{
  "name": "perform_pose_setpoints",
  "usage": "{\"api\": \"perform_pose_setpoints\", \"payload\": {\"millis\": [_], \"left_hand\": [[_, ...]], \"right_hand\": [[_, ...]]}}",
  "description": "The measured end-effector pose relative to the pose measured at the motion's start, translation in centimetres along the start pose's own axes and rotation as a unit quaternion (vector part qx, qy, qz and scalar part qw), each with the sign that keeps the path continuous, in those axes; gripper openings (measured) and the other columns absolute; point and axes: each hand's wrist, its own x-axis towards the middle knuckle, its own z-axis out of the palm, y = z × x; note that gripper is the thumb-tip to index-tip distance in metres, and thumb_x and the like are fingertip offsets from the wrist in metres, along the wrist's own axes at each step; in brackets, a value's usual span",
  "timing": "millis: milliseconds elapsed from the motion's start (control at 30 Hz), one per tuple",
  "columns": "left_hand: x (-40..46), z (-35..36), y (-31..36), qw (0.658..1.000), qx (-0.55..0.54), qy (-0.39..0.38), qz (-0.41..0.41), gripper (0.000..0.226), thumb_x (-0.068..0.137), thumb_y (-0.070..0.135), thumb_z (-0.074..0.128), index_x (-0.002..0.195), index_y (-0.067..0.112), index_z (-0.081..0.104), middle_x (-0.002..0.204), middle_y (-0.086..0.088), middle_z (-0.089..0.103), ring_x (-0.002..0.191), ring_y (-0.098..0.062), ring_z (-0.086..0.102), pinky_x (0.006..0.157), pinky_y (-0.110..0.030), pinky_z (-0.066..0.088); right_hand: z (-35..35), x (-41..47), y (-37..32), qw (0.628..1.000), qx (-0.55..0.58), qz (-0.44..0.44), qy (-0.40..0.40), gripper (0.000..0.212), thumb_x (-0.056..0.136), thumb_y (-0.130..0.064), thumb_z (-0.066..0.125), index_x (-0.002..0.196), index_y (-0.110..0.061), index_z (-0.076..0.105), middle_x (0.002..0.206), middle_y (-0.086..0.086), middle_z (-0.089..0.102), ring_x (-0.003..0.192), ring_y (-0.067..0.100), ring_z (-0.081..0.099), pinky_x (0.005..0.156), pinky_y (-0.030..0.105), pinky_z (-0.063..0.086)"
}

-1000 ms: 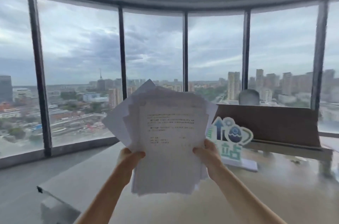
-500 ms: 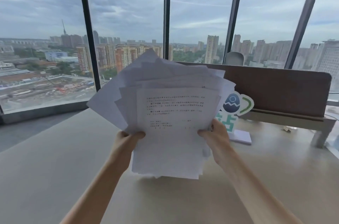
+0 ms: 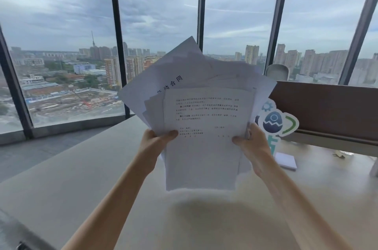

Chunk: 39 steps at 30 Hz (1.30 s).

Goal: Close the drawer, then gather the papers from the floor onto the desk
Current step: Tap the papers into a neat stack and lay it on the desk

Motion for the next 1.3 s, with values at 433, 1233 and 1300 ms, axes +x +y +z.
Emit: {"api": "perform_pose_setpoints", "payload": {"millis": [433, 1233, 1300], "left_hand": [[-0.8, 0.8, 0.6, 0.993, 0.062, -0.1, 0.004, 0.035, 0.079, 0.009, 0.073, 0.113, 0.006, 0.07, 0.096, 0.002, 0.079, 0.084, -0.011, 0.075, 0.067, -0.017, 0.057], [0.6, 1.3, -1.4, 0.998, -0.017, -0.054, 0.003, 0.039, 0.069, 0.011, 0.074, 0.107, 0.002, 0.073, 0.105, -0.016, 0.077, 0.1, -0.038, 0.071, 0.082, -0.041, 0.059], [0.7, 1.4, -1.0, 0.998, -0.024, -0.052, 0.014, 0.041, 0.07, 0.01, 0.074, 0.11, 0.001, 0.072, 0.107, -0.017, 0.076, 0.1, -0.038, 0.071, 0.084, -0.043, 0.059]], "right_hand": [[-2.9, 0.1, 0.8, 0.998, -0.012, -0.024, -0.05, 0.033, 0.079, -0.019, 0.081, 0.102, -0.037, 0.065, 0.11, -0.013, 0.072, 0.105, 0.014, 0.068, 0.093, 0.041, 0.055], [-0.6, 3.0, -0.7, 0.989, 0.009, -0.133, -0.061, 0.067, 0.082, -0.006, 0.077, 0.131, -0.033, 0.041, 0.112, -0.003, 0.07, 0.107, 0.021, 0.069, 0.089, 0.049, 0.059], [-0.5, 3.2, -1.2, 0.987, 0.009, -0.15, -0.051, 0.067, 0.08, -0.012, 0.077, 0.13, -0.038, 0.041, 0.112, -0.004, 0.07, 0.106, 0.02, 0.069, 0.09, 0.053, 0.057]]}}
